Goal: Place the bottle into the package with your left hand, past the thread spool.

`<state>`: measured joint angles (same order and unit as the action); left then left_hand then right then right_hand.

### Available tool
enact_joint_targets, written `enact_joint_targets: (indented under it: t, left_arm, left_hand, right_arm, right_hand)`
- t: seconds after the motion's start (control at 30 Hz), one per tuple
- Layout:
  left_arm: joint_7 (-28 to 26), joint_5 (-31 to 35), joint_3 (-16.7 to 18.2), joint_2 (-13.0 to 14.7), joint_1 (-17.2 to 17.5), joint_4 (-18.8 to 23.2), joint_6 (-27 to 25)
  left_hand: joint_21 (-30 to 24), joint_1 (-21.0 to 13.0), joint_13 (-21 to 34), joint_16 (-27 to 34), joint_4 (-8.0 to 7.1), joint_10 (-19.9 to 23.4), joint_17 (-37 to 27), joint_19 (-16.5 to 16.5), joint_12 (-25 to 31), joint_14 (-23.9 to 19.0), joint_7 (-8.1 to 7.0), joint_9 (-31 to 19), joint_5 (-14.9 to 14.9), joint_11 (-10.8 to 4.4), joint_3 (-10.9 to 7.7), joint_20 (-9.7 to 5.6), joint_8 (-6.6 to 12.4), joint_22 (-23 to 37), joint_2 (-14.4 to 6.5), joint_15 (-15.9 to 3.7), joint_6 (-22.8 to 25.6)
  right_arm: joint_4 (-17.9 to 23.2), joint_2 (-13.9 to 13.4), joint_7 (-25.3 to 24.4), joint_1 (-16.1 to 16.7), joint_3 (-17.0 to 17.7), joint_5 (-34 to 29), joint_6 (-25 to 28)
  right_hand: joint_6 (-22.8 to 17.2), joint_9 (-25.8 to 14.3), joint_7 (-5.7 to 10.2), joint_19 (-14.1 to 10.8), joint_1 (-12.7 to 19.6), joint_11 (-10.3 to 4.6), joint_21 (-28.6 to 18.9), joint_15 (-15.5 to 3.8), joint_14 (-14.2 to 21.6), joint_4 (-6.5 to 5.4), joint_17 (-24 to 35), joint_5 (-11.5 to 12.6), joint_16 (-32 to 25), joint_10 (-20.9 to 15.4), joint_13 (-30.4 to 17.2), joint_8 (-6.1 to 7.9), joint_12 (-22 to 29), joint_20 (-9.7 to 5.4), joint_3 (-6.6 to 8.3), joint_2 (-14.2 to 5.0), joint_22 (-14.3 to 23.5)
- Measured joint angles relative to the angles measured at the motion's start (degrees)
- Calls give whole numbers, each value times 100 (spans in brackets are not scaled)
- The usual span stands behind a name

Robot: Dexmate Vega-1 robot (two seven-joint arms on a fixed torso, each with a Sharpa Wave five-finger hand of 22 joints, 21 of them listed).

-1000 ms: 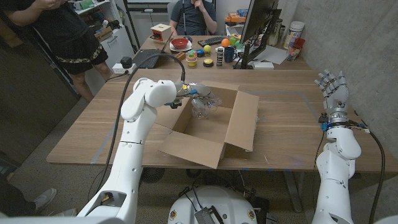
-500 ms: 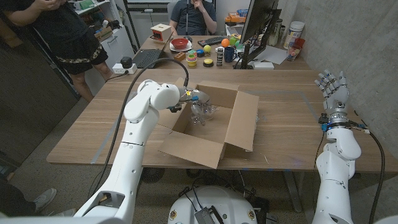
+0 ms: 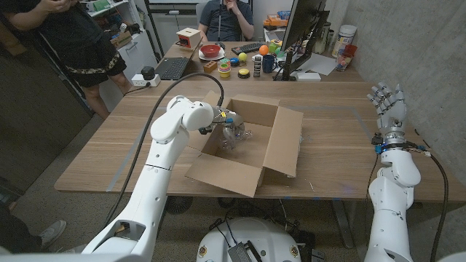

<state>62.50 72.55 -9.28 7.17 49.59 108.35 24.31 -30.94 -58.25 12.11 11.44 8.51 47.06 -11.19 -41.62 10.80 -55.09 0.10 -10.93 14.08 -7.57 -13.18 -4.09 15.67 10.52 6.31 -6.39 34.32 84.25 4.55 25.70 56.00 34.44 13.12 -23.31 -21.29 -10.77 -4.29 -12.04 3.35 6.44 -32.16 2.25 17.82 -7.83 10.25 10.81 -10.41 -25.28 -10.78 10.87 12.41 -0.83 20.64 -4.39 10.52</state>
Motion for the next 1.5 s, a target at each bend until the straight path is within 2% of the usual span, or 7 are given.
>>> enact_joint_targets:
  t: [0.4, 0.57, 0.67, 0.8, 1.0, 1.27, 1.5]
  left_arm:
    - [-7, 19, -101, 53, -72, -210, 31]
    - [58, 10, -124, 62, -93, -250, 46]
    - [192, -5, -165, 68, -149, -339, 47]
    - [335, -31, -197, 73, -196, -392, 51]
    - [449, -42, -246, 89, -259, -465, 61]
    - [526, -47, -272, 95, -308, -524, 62]
    - [576, -45, -297, 98, -325, -559, 62]
  left_hand:
    - [0, 10, 0, -63, 0, -24, 23, 164, -28, 82, -1, -15, -31, -24, 0, 40, -153, 0, -10, -82, 1]
    - [44, 10, 0, -92, 0, -162, 34, 308, -49, 370, -298, -42, -33, -275, 0, 42, -375, 0, -10, -106, 297]
    - [111, 42, 0, -114, -80, -816, 41, 461, -66, 877, -465, -69, -32, -315, 80, 60, -484, -13, -44, 23, 125]
    - [234, -161, -11, -149, -208, -1635, 41, 680, -65, 1750, -472, -68, -32, -118, 208, 78, -494, -26, -360, 247, -506]
    - [344, -428, -6, -150, -315, -2330, 11, 862, -77, 2578, -347, -68, 17, 87, 315, 103, -531, -28, -657, 351, -1197]
    - [522, -386, -14, -149, -422, -2840, 11, 1174, -88, 3261, -251, -68, 110, 315, 418, 312, -531, -13, -750, 391, -1787]
    - [791, -189, -58, -149, -472, -3503, 17, 1540, -89, 3878, -107, -68, 252, 582, 664, 536, -530, -40, -552, 407, -2403]
  right_arm:
    - [-70, 14, -22, -31, -5, -14, -44]
    - [-76, 18, -35, -35, -7, -21, -63]
    - [-80, 19, -40, -37, -8, -23, -73]
    - [-88, 20, -48, -41, -10, -24, -83]
    - [-99, 20, -58, -48, -14, -29, -94]
    - [-126, 15, -65, -65, -19, -38, -107]
    - [-135, 8, -73, -71, -20, -47, -126]
  right_hand:
    - [0, 0, 0, 0, -23, 0, 0, 0, 0, 0, 0, 0, 0, 0, 0, 0, 0, 0, 0, 24, 0]
    - [0, 5, 0, 1, -23, 0, 0, 0, 0, 0, 0, 0, 0, 0, 0, 0, 0, 0, 0, 23, 0]
    - [0, 12, 0, 0, -23, 0, 0, 0, 0, 0, 0, 0, 0, 0, 0, 0, 0, 0, 0, 23, 0]
    - [0, 11, 0, 1, -23, 0, 1, 0, 0, 0, 0, 0, 0, 0, 0, 0, 0, 1, 0, 23, 0]
    - [0, 11, 0, 1, -23, 0, 39, 0, 0, 17, 0, 0, 0, 0, 0, 0, 0, 1, -17, 23, 0]
    - [0, 11, 0, 1, -23, 0, 39, 0, 0, 24, 0, 0, 0, 0, 0, 0, 0, 1, -24, 23, 0]
    - [0, 11, 0, 1, -23, 0, 38, 0, -1, 24, 0, 0, 0, 0, 0, 0, 0, 1, -23, 23, 0]
